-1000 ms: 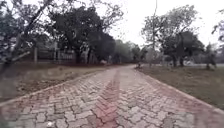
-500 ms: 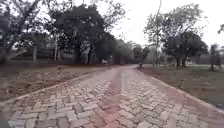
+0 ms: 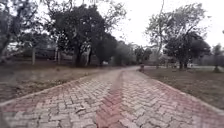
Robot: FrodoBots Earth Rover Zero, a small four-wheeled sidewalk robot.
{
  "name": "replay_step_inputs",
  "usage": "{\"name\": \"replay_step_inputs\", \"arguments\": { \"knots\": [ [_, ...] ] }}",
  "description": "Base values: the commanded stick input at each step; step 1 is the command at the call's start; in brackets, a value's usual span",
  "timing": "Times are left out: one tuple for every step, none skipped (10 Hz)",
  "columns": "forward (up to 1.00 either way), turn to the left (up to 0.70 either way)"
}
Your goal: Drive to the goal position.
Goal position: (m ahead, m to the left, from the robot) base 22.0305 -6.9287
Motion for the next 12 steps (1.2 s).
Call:
{"name": "replay_step_inputs", "arguments": {
  "knots": [
    [0.70, 0.00],
    [0.70, -0.01],
    [0.70, -0.02],
    [0.70, -0.04],
    [0.70, -0.05],
    [0.70, -0.29],
    [0.70, -0.25],
    [0.70, 0.00],
    [0.70, 0.00],
    [0.70, 0.00],
    [0.70, 0.00],
    [0.70, 0.00]
  ]
}}
